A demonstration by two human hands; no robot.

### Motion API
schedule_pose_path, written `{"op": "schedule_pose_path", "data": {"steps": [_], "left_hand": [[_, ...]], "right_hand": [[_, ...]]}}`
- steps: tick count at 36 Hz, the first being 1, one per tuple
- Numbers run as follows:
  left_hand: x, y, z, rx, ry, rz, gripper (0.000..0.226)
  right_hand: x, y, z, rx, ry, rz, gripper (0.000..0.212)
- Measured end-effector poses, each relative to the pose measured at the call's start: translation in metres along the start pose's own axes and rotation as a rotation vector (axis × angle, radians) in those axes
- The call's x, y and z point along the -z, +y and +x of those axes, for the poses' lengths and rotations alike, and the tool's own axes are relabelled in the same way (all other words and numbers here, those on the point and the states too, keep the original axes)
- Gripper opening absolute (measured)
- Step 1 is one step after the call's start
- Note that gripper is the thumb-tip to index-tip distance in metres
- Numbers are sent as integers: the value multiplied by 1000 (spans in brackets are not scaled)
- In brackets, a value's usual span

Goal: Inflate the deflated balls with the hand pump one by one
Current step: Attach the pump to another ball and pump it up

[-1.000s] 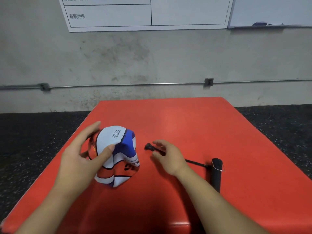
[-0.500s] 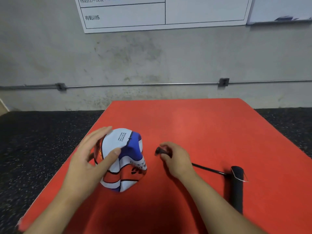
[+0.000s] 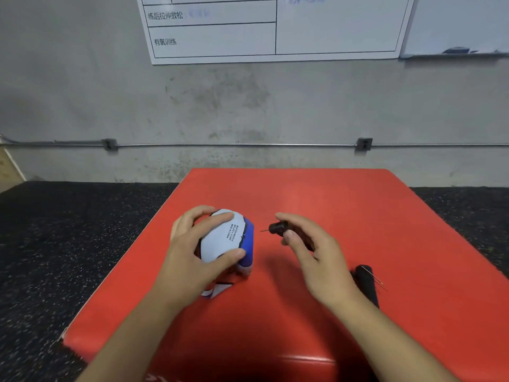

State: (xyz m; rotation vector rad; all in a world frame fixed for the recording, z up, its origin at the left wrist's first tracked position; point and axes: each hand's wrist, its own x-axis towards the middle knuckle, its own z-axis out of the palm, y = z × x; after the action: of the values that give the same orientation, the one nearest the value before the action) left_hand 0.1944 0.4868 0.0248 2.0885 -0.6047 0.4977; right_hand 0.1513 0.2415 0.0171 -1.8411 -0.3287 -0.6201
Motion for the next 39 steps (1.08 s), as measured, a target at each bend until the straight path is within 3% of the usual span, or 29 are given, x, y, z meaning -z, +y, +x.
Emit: {"op": "schedule_pose_path", "data": {"steps": [13, 39], "left_hand": [[-15, 19, -12, -151, -41, 74, 53], [-13, 12, -12, -128, -13, 60, 56]], "right_hand": [[15, -12, -21, 91, -44, -183, 31], [10, -18, -18, -6, -46, -195, 30]]}}
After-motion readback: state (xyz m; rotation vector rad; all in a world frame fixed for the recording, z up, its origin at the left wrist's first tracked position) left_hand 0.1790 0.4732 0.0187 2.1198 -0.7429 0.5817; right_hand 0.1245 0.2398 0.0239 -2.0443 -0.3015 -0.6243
